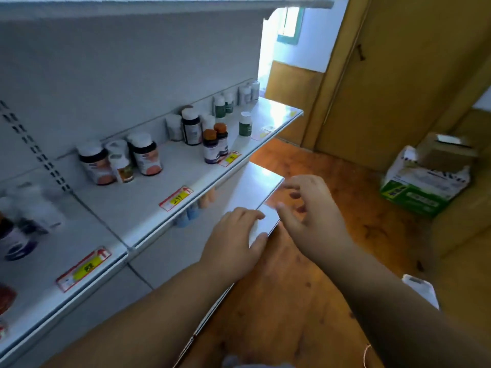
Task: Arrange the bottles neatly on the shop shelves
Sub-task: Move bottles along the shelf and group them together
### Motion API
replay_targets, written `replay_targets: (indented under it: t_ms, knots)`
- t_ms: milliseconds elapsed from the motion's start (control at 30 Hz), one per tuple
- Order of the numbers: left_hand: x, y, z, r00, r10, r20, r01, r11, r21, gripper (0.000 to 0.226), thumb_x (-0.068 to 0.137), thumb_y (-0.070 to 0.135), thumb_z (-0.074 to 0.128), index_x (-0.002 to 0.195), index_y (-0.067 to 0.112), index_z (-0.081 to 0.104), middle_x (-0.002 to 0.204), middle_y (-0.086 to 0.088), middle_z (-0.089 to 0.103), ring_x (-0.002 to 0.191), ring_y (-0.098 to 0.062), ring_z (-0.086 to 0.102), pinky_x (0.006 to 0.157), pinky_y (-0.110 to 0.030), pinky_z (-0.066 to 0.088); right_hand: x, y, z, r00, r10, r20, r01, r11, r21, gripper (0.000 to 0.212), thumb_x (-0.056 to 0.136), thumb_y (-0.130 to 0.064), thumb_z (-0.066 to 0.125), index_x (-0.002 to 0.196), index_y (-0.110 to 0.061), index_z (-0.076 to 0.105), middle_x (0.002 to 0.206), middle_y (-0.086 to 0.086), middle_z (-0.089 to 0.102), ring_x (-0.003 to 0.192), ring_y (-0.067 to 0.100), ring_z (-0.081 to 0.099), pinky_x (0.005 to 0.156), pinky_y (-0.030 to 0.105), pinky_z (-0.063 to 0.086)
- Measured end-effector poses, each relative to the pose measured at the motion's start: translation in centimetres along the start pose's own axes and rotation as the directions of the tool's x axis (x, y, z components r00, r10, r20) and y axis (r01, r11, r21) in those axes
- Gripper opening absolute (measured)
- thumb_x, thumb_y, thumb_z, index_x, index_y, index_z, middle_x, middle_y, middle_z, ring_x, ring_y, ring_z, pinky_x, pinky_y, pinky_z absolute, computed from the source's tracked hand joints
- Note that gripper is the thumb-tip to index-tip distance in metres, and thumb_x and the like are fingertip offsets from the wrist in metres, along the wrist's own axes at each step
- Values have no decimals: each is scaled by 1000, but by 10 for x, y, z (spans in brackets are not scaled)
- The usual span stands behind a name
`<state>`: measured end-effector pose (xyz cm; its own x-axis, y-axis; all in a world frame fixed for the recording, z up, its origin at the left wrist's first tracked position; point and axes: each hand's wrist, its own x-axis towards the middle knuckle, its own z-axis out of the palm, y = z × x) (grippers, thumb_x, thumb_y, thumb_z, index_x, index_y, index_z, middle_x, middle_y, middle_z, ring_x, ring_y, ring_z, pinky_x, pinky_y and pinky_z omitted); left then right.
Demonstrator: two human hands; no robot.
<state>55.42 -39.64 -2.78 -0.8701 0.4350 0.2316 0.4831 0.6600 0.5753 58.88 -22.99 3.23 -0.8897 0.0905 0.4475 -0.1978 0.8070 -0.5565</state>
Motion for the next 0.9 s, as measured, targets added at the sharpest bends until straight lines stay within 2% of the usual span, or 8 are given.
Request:
replay_targets:
  t_ms: [200,300,434,534,634,734,834,900]
  knots:
    - [129,38,44,996,63,60,-57,994,-92,42,82,52,46,120,35,51,108,14,60,94,-10,56,85,-39,51,72,82,-48,993,88,-77,-93,993,-74,34,87,-31,65,119,-32,52,110,-19,47,99,-3,49,79,20,51]
    - [185,49,76,994,83,64,-78,994,-82,39,82,47,52,119,34,53,107,13,60,96,-10,55,86,-37,50,101,135,-54,988,121,-95,-128,989,-75,37,86,-32,66,120,-32,51,112,-19,47,99,-3,50,77,18,52]
    - [261,57,116,997,75,7,-75,997,-1,35,84,50,47,112,32,58,110,13,58,102,-10,54,87,-34,47,164,212,-59,996,76,-38,-78,995,-62,40,86,-34,66,123,-31,51,115,-18,48,100,-5,50,78,20,53]
    - [312,59,129,999,-10,-38,11,1000,16,24,88,45,53,109,34,59,109,18,54,102,-8,54,84,-29,45,224,254,-58,999,18,51,-17,1000,-16,38,87,-36,64,122,-30,52,118,-16,50,99,-1,52,79,25,55]
    - [353,55,129,986,-126,-109,131,991,37,25,90,44,56,114,36,57,112,20,54,104,-4,52,87,-27,44,283,279,-47,984,-65,165,58,997,50,34,88,-39,61,120,-34,50,119,-16,50,100,1,53,81,26,53]
    - [390,40,129,963,-202,-177,208,978,20,28,89,40,59,116,32,58,114,14,58,103,-7,53,90,-30,46,335,294,-19,967,-124,220,90,983,160,32,89,-37,61,118,-31,52,116,-15,52,100,0,53,84,23,50]
    - [424,15,128,937,-261,-234,279,959,47,28,89,41,59,115,31,58,110,16,57,102,-5,52,89,-28,45,377,302,20,949,-155,274,80,960,268,30,88,-33,64,116,-29,55,113,-16,52,100,-4,52,82,18,48]
    - [450,-3,125,913,-313,-262,335,942,40,27,90,43,59,115,33,57,110,17,57,101,-5,52,88,-28,47,408,308,43,943,-174,284,87,952,293,28,87,-31,65,114,-29,56,112,-17,52,100,-3,53,81,19,49]
